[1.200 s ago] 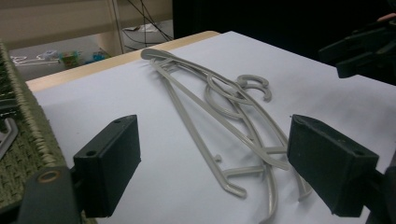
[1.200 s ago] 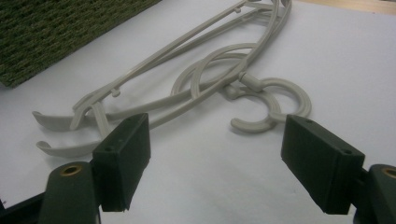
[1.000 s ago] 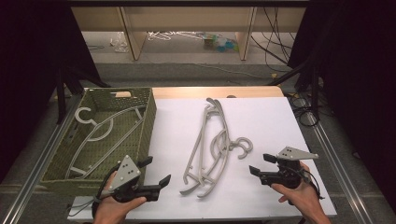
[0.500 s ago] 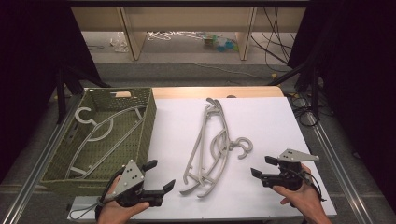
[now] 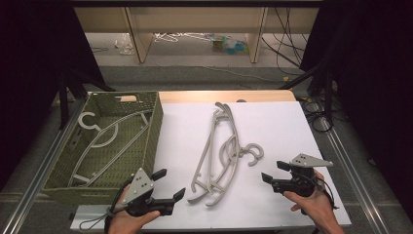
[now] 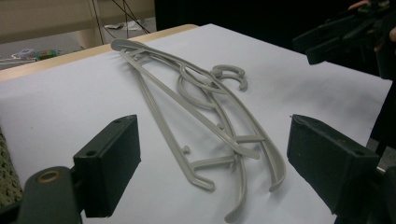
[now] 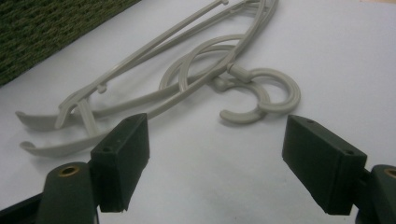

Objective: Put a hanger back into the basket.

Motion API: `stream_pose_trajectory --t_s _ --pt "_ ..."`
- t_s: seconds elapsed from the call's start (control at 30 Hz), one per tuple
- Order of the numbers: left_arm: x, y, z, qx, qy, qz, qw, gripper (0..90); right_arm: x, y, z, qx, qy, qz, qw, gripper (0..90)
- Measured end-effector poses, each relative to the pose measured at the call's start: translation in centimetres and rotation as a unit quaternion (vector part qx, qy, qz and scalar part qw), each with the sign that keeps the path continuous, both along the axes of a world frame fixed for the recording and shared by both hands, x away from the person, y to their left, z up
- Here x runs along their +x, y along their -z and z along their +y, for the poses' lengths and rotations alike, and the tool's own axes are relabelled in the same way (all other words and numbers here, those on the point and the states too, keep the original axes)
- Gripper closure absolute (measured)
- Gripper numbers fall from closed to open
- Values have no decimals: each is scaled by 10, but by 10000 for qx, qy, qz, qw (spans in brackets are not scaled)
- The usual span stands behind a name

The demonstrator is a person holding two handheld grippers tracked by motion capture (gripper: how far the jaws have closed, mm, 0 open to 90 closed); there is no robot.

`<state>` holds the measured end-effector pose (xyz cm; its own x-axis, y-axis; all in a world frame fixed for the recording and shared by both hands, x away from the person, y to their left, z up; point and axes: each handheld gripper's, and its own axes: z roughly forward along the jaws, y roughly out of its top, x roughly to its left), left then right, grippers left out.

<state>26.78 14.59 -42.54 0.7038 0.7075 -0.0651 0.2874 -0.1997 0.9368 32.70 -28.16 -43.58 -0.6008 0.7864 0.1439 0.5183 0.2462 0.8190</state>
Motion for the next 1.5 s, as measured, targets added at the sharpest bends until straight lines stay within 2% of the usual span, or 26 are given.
stream_pose_trajectory --t_s 0.07,0.13,0.27,0.33,0.43,0.47,0.53,0.57,0.6,0.73,0.77,0.8,0.83,0.9,0.93,1.0,1.03,1.07,1.13,1.17,1.2,1.27,1.33,1.37,1.43,1.5 --pt "1 4 -2 -80 35 67 9999 171 5 1 4 -52 179 66 9998 234" --pt "1 7 -5 -10 59 130 9999 171 11 5 11 60 287 220 9993 235" --pt "1 10 -7 55 70 178 9998 171 19 9 23 -6 391 393 9985 230" --pt "1 10 -5 157 140 115 9997 171 27 13 38 -179 452 551 9973 222" --pt "0 10 -6 90 86 186 9997 171 33 15 49 -294 454 642 9965 222" --pt "0 10 -6 90 86 186 9997 171 37 16 52 -371 367 553 9971 221" --pt "0 10 -6 79 98 210 9997 171 40 18 58 -355 361 603 9969 220" --pt "1 10 -5 147 170 123 9997 171 41 19 61 -419 323 618 9967 218" --pt "-1 10 -6 103 100 194 9997 171 41 19 64 -411 365 733 9958 218" --pt "0 10 -6 73 121 196 9997 171 46 24 76 -527 171 705 9960 212" --pt "0 10 -6 73 121 196 9997 171 46 24 81 -498 238 846 9949 213" --pt "-1 10 -6 71 120 195 9997 171 47 26 86 -528 271 813 9949 213" --pt "-1 10 -6 71 123 195 9997 171 48 27 89 -684 203 946 9930 214" --pt "-1 10 -6 5 131 165 9998 171 50 33 98 -597 333 938 9932 213" --pt "-1 9 -6 58 138 184 9997 171 50 34 100 -671 291 1064 9916 214" --pt "-1 9 -5 59 145 180 9997 171 52 37 106 -786 324 1076 9906 216" --pt "-1 9 -5 27 142 187 9997 171 53 37 108 -958 254 1170 9882 219" --pt "-1 9 -5 48 143 184 9997 171 54 38 111 -1002 320 1213 9870 223" --pt "-1 8 -4 44 140 176 9997 173 55 41 115 -1164 258 1245 9850 232" --pt "-1 8 -4 57 138 177 9997 176 56 44 116 -1240 265 1111 9857 222" --pt "-1 8 -4 70 137 173 9997 177 56 46 117 -1334 269 1105 9845 217" --pt "-1 8 -4 78 151 173 9997 177 56 44 116 -1394 146 1125 9837 263" --pt "-1 8 -4 68 140 178 9997 177 56 44 115 -1339 185 1135 9843 295" --pt "-1 8 -4 71 145 175 9997 177 55 43 115 -1331 218 1232 9832 325" --pt "-1 8 -4 76 155 172 9997 178 57 42 110 -1423 115 1131 9833 431" --pt "-1 8 -4 52 156 163 9997 181 59 41 104 -1303 150 1213 9839 469"
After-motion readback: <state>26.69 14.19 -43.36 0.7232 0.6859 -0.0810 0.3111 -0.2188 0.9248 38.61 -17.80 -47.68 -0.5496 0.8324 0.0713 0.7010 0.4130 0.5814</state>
